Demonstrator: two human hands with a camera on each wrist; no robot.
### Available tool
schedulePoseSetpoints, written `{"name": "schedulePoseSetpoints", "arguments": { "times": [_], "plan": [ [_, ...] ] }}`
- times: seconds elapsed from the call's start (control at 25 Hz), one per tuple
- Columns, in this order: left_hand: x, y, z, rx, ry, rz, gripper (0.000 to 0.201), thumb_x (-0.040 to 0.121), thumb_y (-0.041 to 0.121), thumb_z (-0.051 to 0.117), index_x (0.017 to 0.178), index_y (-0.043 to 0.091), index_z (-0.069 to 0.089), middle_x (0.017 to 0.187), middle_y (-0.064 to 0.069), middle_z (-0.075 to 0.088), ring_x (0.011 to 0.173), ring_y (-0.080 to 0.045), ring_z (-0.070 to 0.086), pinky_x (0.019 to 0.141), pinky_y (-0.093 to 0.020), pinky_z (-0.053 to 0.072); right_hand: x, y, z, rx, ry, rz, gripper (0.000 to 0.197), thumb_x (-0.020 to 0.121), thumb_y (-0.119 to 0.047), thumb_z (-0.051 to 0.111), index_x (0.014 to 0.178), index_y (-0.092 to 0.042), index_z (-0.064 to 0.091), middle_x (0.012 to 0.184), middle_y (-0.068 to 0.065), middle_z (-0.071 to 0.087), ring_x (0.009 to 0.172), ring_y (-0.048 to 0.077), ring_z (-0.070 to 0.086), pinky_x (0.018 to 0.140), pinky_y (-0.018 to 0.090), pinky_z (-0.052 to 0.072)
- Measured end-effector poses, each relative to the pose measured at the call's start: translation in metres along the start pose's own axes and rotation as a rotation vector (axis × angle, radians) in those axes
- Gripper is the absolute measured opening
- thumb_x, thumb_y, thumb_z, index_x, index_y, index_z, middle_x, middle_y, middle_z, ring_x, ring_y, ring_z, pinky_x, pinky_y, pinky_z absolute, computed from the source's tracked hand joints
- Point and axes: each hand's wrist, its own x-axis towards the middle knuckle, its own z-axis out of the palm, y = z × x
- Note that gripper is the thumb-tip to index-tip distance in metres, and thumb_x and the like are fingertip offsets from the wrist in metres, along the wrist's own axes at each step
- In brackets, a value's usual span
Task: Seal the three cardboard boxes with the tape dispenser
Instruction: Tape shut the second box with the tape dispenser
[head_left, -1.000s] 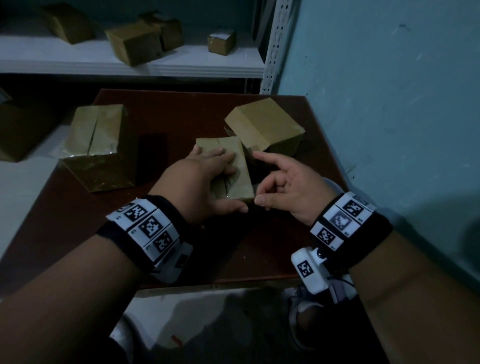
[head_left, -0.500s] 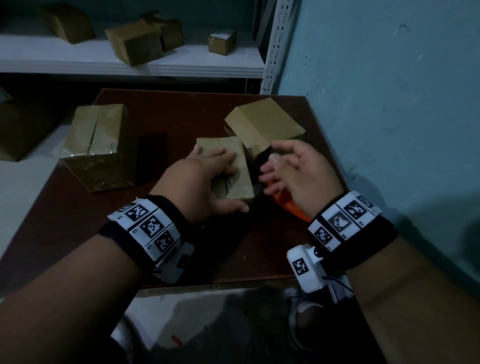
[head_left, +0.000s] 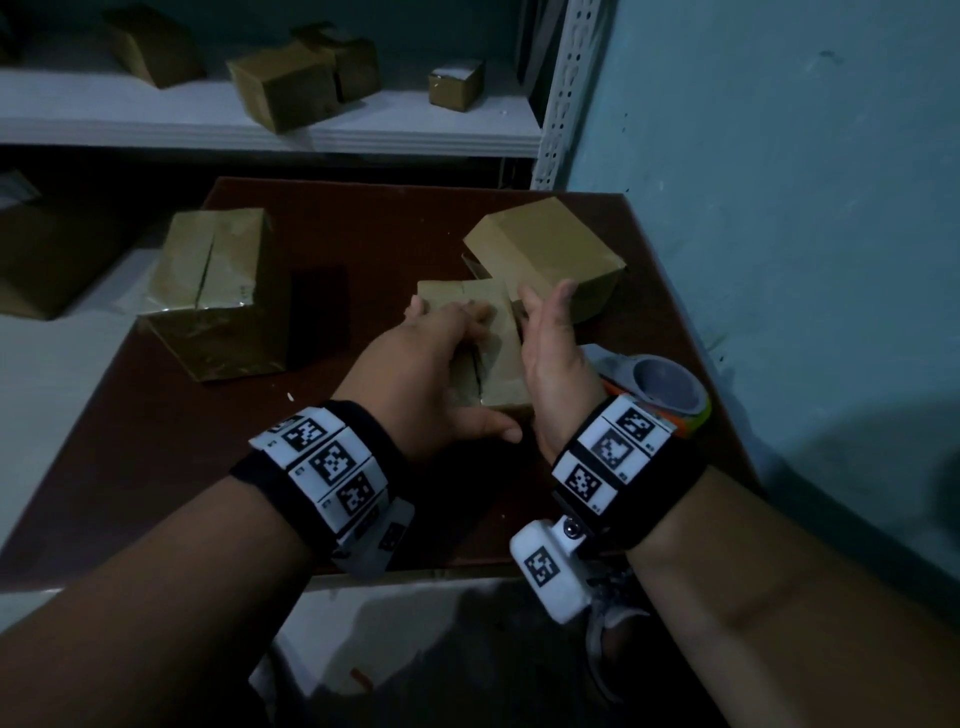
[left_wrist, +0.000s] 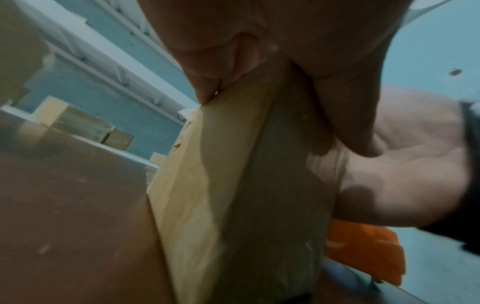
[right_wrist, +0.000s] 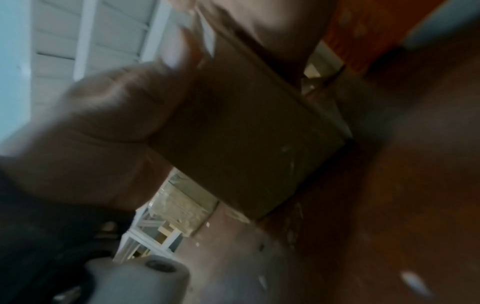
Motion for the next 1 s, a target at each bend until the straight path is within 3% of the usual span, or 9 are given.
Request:
{"name": "schedulePoseSetpoints", "arguments": {
  "times": [0.12, 0.2, 0.28, 0.4, 0.52, 0.64, 0.76, 0.92, 1.0],
  "plan": [
    [-0.006, -0.003, 0.001, -0.112, 0.019, -0.027, 0.145, 0.046, 0.070, 0.089, 0.164, 0.018, 0.023, 0.175, -0.001, 0.007, 0.159, -0.014, 0.004, 0.130, -0.030, 0.014, -0.002, 0.001, 0.006, -0.129, 0.042, 0.010, 0.095, 0.082, -0.096, 0.023, 0.158, -0.042, 0.040, 0.157, -0.016, 0.049, 0.143, 0.008, 0.047, 0.119, 0.033, 0.038],
    [-0.008, -0.003, 0.004, -0.193, -0.013, -0.060, 0.156, 0.048, 0.070, 0.085, 0.167, 0.015, 0.000, 0.173, -0.004, -0.024, 0.152, -0.003, -0.013, 0.121, -0.016, -0.001, -0.001, 0.005, 0.005, -0.164, 0.049, -0.008, 0.091, 0.085, -0.089, 0.022, 0.159, -0.040, 0.039, 0.159, -0.011, 0.049, 0.143, 0.011, 0.048, 0.121, 0.039, 0.038],
    [-0.006, -0.004, 0.003, -0.252, -0.061, -0.113, 0.162, 0.048, 0.068, 0.085, 0.164, 0.015, -0.016, 0.168, -0.004, -0.035, 0.149, -0.002, -0.020, 0.122, -0.021, 0.000, 0.000, 0.008, 0.006, -0.158, 0.051, -0.039, 0.081, 0.091, -0.083, 0.025, 0.159, -0.040, 0.040, 0.158, -0.010, 0.050, 0.142, 0.012, 0.050, 0.121, 0.040, 0.038],
    [0.001, -0.009, 0.004, -0.287, -0.093, -0.151, 0.177, 0.040, 0.059, 0.095, 0.159, 0.022, -0.031, 0.170, -0.001, -0.033, 0.156, -0.009, -0.019, 0.128, -0.030, 0.003, 0.004, 0.015, 0.006, -0.097, 0.076, -0.017, 0.071, 0.095, -0.082, 0.033, 0.155, -0.046, 0.043, 0.155, -0.012, 0.053, 0.140, 0.011, 0.052, 0.120, 0.045, 0.039],
    [0.000, -0.017, 0.007, -0.317, -0.091, -0.212, 0.168, 0.053, 0.042, 0.101, 0.160, 0.034, -0.029, 0.176, -0.003, -0.006, 0.161, -0.020, 0.007, 0.130, -0.044, 0.021, 0.009, 0.021, 0.006, -0.065, 0.055, 0.005, 0.063, 0.093, -0.076, 0.046, 0.152, -0.052, 0.043, 0.151, -0.013, 0.056, 0.134, 0.012, 0.057, 0.116, 0.047, 0.045],
    [0.000, -0.020, 0.006, -0.384, -0.098, -0.245, 0.157, 0.065, 0.024, 0.099, 0.160, 0.036, -0.025, 0.171, 0.007, 0.012, 0.155, -0.012, 0.022, 0.118, -0.025, 0.031, 0.012, 0.024, 0.007, 0.052, -0.058, 0.010, 0.072, 0.097, -0.040, 0.070, 0.159, -0.041, 0.033, 0.137, -0.009, 0.065, 0.118, 0.010, 0.070, 0.100, 0.039, 0.058],
    [0.003, -0.019, 0.007, -0.522, -0.168, -0.306, 0.154, 0.071, 0.005, 0.092, 0.156, 0.024, -0.035, 0.163, 0.008, 0.016, 0.151, -0.007, 0.019, 0.115, -0.014, 0.027, 0.010, 0.027, 0.001, 0.104, -0.218, -0.030, 0.089, 0.095, 0.004, 0.069, 0.164, -0.022, 0.019, 0.141, 0.003, 0.061, 0.125, 0.011, 0.066, 0.092, 0.030, 0.059],
    [0.000, -0.025, 0.010, -0.523, -0.167, -0.326, 0.160, 0.060, 0.027, 0.101, 0.160, 0.034, -0.024, 0.164, 0.009, 0.022, 0.144, -0.007, 0.035, 0.110, -0.028, 0.036, 0.014, 0.031, -0.002, 0.094, -0.243, -0.050, 0.089, 0.098, 0.003, 0.066, 0.165, -0.022, 0.014, 0.146, 0.003, 0.058, 0.130, 0.012, 0.062, 0.099, 0.033, 0.057],
    [0.001, -0.022, 0.009, -0.490, -0.179, -0.293, 0.190, 0.028, 0.066, 0.098, 0.156, 0.020, -0.035, 0.173, -0.002, 0.001, 0.154, -0.012, 0.020, 0.125, -0.037, 0.026, 0.020, 0.033, -0.001, 0.041, -0.202, -0.057, 0.090, 0.097, -0.016, 0.070, 0.167, -0.026, 0.014, 0.148, -0.001, 0.057, 0.133, 0.012, 0.060, 0.110, 0.042, 0.052]
  ]
}}
